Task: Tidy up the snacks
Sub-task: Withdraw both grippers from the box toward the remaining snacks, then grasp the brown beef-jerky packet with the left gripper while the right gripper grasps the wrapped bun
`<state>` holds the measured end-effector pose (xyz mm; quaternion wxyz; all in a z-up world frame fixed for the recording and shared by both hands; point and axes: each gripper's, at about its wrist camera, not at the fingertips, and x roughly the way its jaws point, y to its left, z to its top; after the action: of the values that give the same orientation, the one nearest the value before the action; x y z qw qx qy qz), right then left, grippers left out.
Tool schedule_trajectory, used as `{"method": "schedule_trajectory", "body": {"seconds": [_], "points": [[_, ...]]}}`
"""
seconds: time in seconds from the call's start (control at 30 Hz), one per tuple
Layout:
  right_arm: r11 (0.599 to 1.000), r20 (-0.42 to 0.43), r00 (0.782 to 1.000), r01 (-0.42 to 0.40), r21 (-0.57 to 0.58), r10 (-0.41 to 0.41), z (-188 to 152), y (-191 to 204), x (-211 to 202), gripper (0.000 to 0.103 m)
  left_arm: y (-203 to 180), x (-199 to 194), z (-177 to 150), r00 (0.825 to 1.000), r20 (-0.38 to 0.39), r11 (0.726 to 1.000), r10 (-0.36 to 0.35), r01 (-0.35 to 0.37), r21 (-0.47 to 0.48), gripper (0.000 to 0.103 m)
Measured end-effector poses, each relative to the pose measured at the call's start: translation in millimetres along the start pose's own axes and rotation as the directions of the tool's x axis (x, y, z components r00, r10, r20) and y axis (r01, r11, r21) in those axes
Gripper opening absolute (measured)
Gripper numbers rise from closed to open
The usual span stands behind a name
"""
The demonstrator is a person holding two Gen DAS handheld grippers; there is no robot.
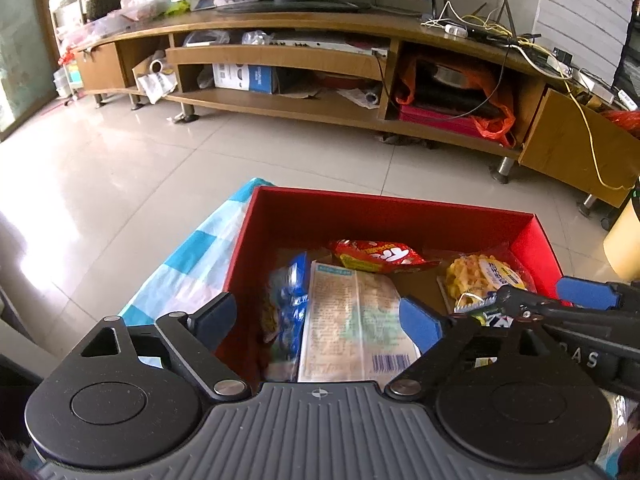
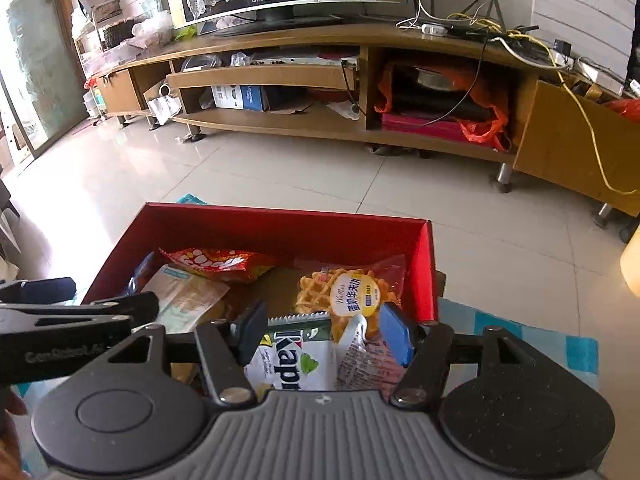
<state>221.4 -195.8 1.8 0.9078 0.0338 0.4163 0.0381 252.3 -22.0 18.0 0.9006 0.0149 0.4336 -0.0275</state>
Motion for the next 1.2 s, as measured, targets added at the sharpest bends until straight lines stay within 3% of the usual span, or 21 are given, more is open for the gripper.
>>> {"method": "schedule_trajectory", "body": {"seconds": [0.3, 0.63, 0.77, 0.97, 1.07, 1.2], "points": [[1.0, 0.005, 1.0, 0.007, -0.005, -0.007, -9, -4, -22, 0.066, 25, -23, -27, 0.999, -0.039, 1.0, 0.005, -0.005, -0.004, 0.095], [1.0, 0.014, 1.0, 0.017, -0.017, -0.016, -32, -10, -57, 0.066, 41, -31, -86, 0.976, -0.2, 0.988, -0.082, 0.054, -0.142, 0.096], [0.999, 0.018, 0.999, 0.033, -0.018, -0.033, -43, -25, -72, 0.066, 39, -18, -97, 0.967, -0.244, 0.974, -0.069, 0.012, -0.227, 0.096], [0.998, 0.015, 0.998, 0.057, 0.018, -0.057, -59, -61, -84, 0.067, 32, 7, -100, 0.966, -0.259, 0.904, -0.019, -0.094, -0.417, 0.099], [0.997, 0.002, 0.998, 0.065, 0.04, -0.065, -66, -79, -85, 0.067, 15, 17, -97, 0.96, -0.272, 0.897, 0.062, -0.173, -0.406, 0.102], [0.995, -0.02, 0.997, 0.077, 0.061, -0.076, -74, -98, -85, 0.067, 1, 21, -98, 0.951, -0.262, 0.908, 0.162, -0.247, -0.339, 0.097]]}}
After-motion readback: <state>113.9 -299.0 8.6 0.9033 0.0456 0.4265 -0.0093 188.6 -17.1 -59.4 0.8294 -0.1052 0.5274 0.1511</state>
